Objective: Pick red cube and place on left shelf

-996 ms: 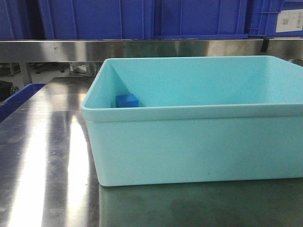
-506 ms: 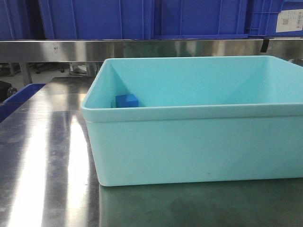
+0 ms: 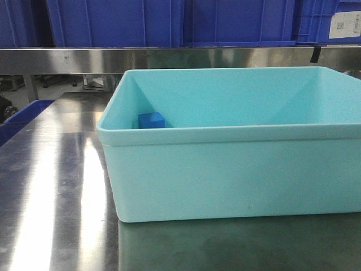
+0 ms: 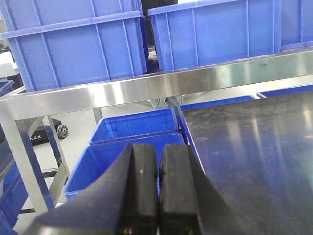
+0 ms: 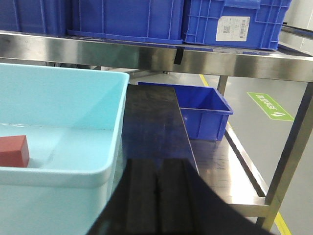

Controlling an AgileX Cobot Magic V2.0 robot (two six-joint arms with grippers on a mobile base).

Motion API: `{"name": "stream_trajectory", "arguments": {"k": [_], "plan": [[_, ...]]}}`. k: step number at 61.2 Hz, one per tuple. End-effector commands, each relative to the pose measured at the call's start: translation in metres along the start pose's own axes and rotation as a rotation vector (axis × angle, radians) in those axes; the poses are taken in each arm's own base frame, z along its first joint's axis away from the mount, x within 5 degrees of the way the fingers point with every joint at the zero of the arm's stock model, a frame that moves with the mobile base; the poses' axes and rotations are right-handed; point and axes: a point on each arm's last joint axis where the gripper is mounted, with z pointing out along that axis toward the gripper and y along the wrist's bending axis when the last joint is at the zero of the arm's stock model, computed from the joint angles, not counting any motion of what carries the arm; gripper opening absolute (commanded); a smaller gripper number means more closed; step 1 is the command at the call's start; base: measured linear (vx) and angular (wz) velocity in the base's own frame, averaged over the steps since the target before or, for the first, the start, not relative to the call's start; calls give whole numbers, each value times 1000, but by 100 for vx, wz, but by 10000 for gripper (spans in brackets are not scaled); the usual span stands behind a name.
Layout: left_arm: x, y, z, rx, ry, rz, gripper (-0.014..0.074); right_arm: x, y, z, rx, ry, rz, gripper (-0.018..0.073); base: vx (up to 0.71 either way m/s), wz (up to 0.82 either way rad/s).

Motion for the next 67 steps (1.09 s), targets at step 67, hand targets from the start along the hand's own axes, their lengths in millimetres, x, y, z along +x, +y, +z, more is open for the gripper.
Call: {"name": "stream_trajectory", "arguments": {"k": [67], "plan": [[-1, 0, 0, -4, -68, -5, 106, -87, -3, 0, -22, -215, 220, 57, 0, 0]]}}
